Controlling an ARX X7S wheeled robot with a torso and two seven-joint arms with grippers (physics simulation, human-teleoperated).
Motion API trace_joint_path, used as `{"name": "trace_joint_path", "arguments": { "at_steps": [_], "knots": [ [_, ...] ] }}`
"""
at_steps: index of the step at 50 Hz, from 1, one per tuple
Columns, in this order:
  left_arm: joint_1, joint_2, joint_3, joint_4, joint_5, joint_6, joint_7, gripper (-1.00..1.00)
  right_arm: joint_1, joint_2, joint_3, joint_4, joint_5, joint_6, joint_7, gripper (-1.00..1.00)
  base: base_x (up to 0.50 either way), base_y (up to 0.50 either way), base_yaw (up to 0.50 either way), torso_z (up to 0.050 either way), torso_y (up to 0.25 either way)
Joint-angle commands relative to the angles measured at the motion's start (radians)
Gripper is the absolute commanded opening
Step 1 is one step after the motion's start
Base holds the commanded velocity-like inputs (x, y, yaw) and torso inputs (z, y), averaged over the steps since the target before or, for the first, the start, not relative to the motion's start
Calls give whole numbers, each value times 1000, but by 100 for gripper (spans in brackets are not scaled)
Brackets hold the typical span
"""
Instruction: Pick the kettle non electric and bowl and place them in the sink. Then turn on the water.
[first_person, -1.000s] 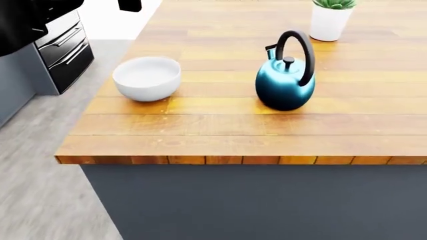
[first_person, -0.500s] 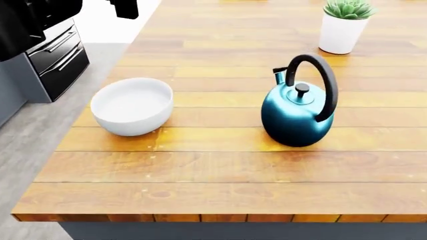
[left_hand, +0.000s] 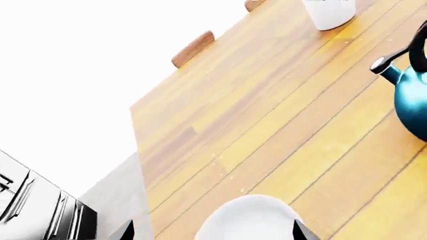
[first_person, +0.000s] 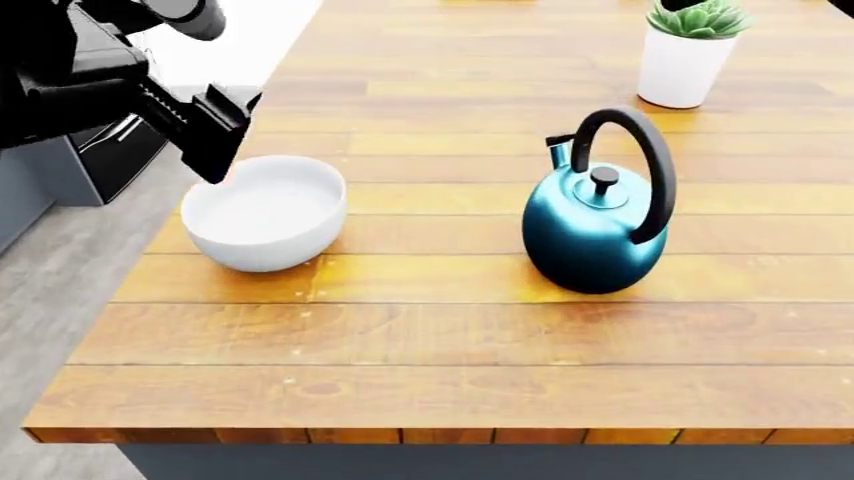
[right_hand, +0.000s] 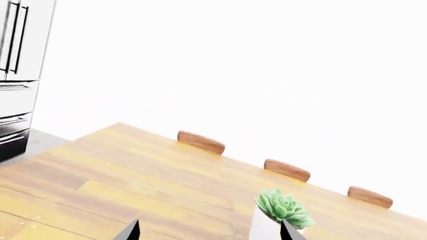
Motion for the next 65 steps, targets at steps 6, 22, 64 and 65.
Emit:
{"name": "trace_joint_path", "arguments": {
  "at_steps": [6, 22, 64, 65],
  "knots": [
    [-131, -194, 333, 302, 147, 7, 431, 100, -29, 16, 2, -18, 19, 1, -5, 100, 0, 0, 0, 0, 0],
    [-120, -195, 457, 340, 228, 28, 512, 100, -64, 22, 7, -28, 28, -11, 1, 100, 0, 0, 0, 0, 0],
    [-2, -15, 616, -10, 443, 216, 527, 100, -90, 30, -10, -22, 34, -27, 11, 100, 0, 0, 0, 0, 0],
    [-1, -12, 618, -15, 446, 219, 528, 100, -90, 31, -10, -22, 34, -27, 11, 100, 0, 0, 0, 0, 0]
  ]
}}
